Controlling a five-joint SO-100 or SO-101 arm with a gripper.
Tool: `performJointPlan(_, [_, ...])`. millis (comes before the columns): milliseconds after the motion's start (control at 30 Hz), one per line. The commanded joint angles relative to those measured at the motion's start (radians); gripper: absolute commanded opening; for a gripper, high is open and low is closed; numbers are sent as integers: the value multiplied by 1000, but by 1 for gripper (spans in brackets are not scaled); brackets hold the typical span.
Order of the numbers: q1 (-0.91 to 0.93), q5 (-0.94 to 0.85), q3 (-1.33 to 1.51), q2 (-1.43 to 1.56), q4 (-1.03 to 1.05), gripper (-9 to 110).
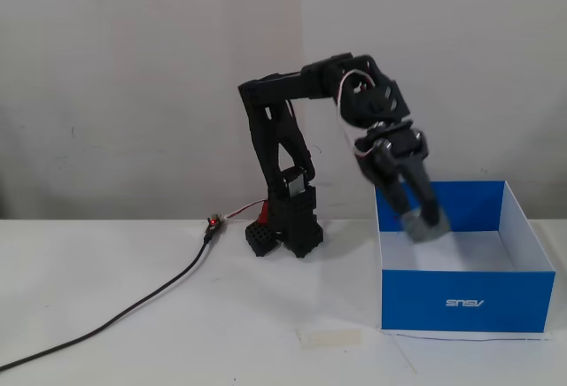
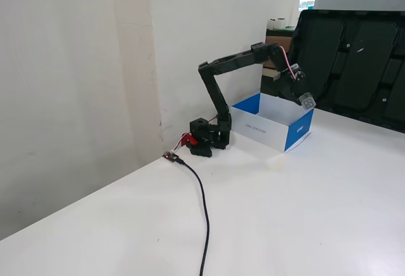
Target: Pick the gray block and keep it in the box.
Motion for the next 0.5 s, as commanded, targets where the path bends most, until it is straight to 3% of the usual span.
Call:
performJointPlan(0, [-158,-12,43,133,-8,11])
performJointPlan(233, [-354,-14,196,170,-54,11])
performJointPlan(467, [-390,-21,244,123,-115,14])
